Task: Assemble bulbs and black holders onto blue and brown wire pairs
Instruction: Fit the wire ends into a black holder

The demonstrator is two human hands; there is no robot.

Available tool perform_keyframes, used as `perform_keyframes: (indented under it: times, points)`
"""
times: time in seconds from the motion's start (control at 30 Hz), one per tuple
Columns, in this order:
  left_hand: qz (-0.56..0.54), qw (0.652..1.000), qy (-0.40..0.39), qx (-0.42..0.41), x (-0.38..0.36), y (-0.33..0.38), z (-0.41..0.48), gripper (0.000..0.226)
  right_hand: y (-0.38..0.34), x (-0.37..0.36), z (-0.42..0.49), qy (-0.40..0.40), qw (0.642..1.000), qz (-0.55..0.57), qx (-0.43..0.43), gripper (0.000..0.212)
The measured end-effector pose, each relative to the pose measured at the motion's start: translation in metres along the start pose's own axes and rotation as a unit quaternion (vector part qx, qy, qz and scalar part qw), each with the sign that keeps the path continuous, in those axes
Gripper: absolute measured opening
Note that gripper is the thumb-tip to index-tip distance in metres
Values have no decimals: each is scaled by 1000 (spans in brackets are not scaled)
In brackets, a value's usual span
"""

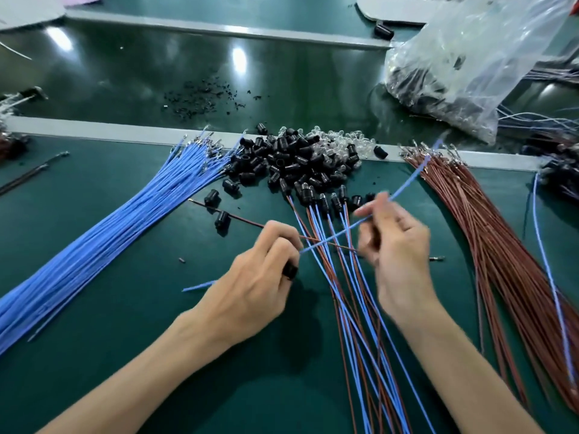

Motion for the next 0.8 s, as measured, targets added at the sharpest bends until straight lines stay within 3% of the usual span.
perform_keyframes:
  times: [0.1, 0.17, 0.27, 0.33, 0.43, 0.5, 0.57, 0.63, 0.7, 0.8]
  points:
    - [-9, 999, 20, 49, 5, -12, 0, 28, -14, 36, 18, 97, 983, 158, 2, 30]
    - [-40, 997, 39, 49, 5, -13, 1, 34, -13, 37, 21, 59, 977, 205, -15, 26]
    - [-92, 993, 61, 33, -2, -8, 1, 48, 1, 8, 9, -66, 997, 13, -33, 20]
    - [-103, 993, 56, 32, -9, -3, 1, 44, 8, -13, -3, -120, 988, -100, -4, 19]
    - [-102, 991, 55, 61, -11, -6, -1, 36, 4, -14, -5, -79, 995, -57, 28, 27]
    - [-126, 987, 57, 81, -12, -10, -3, 43, 3, -9, -4, -66, 997, -35, 22, 25]
    - [-132, 986, 44, 93, -13, -11, -3, 48, 8, -14, -7, -114, 988, -102, 27, 18]
    - [-136, 985, 43, 102, -12, -9, -3, 33, 14, -21, -11, -146, 978, -146, 32, 16]
    - [-174, 976, 43, 127, -10, -10, -4, 14, 11, -20, -11, -130, 984, -113, 48, 19]
    - [-203, 965, 30, 160, -8, -16, -8, 27, 1, -12, -9, -107, 993, -11, 57, 21]
Point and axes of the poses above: each hand's wrist, its own z-axis towards the middle knuckle, its own x-axis out of the back of the hand, y = z × x, the point moved 5 cm from there along z, towards the middle knuckle, and after that the axes turned 9 degrees about -x, right-handed, at the moved point
